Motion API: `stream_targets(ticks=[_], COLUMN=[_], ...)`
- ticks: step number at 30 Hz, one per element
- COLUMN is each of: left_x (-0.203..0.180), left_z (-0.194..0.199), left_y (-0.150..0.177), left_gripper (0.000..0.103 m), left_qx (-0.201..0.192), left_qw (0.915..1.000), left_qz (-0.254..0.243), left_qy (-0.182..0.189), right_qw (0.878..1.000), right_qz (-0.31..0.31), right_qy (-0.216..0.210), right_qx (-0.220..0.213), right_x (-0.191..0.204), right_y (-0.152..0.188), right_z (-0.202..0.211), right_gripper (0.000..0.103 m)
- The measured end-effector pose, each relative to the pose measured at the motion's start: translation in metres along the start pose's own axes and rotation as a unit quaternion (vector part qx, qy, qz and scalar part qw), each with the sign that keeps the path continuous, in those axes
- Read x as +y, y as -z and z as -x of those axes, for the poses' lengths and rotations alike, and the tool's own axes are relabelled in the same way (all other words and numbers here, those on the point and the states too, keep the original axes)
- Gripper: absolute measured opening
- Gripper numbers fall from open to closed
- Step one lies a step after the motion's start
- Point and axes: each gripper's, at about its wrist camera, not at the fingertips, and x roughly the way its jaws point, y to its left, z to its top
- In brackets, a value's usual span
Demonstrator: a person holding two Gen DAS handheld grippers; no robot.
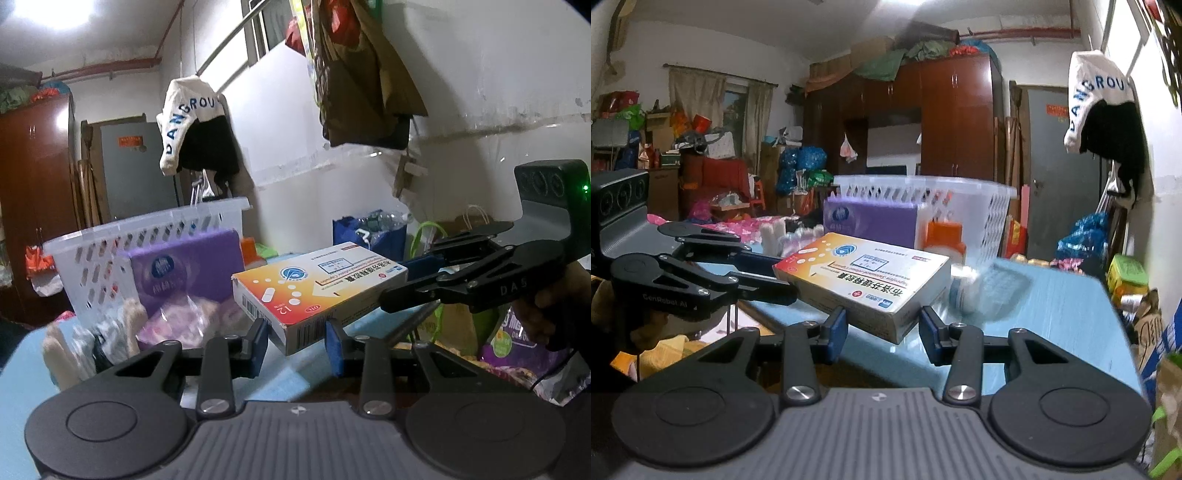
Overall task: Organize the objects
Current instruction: 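Lift the medicine box over the white basket and open the right tool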
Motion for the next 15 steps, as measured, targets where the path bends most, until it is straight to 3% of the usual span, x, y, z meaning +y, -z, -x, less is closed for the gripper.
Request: stream_targets(ticks=[10, 15], left_x=[0.031, 0.066], left_z=[-0.004, -0.024], left_y=[-0.062, -0.097], left_gripper=[0.038, 0.038], left_qx=[-0.049, -0.049], left_qw=[0.9984, 0.9975], left_qz=[-0.016, -0.025], left_qy=[-0.023, -0.045], right_qw=[0.999, 0.999], right_qz=[0.023, 0.038], right_qy=[0.0, 0.0], right_qx=[-0.025, -0.026], right_x=[-0.019, -0.03], right_y=[-0.072, -0.102], right_z=[-0.028, -0.067], right_gripper=[0.046, 0.046])
